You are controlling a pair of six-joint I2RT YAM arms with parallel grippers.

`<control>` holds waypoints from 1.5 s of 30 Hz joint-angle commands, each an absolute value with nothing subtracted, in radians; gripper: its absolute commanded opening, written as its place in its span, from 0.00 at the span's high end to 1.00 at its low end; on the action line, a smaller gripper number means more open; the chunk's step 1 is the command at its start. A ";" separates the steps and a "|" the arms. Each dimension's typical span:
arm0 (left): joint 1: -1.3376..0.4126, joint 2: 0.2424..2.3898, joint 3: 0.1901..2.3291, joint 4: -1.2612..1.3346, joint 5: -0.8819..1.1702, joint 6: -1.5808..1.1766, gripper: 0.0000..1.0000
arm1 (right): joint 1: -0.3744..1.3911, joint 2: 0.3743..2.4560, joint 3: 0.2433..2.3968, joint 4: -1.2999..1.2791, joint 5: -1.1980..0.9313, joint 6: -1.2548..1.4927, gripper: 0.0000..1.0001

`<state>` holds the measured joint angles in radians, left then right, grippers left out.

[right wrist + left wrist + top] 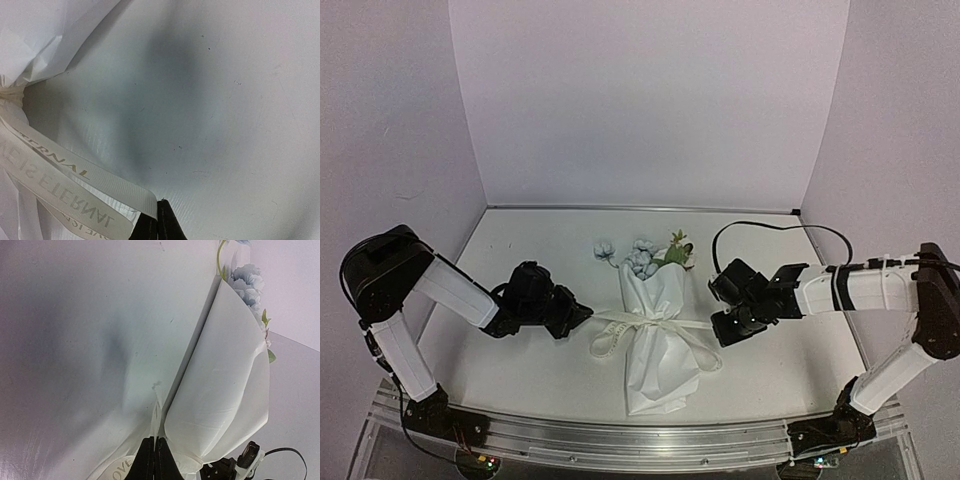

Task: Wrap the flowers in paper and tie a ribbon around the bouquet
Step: Tie the half-tied ribbon around the folded bouquet.

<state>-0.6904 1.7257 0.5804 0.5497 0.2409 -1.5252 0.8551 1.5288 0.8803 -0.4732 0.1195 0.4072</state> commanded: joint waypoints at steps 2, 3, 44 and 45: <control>-0.666 1.680 0.572 0.509 0.223 -1.485 1.00 | 0.848 1.491 0.857 -0.496 0.203 0.427 1.00; -0.664 1.679 0.572 0.507 0.224 -1.484 1.00 | 0.846 1.487 0.855 -0.497 0.212 0.433 1.00; -0.612 1.568 0.774 0.103 0.333 -0.975 0.42 | 0.787 1.385 0.846 -0.507 0.044 0.520 0.56; -0.618 1.546 0.769 0.066 0.328 -0.952 0.41 | 0.788 1.379 0.836 -0.506 0.023 0.524 0.57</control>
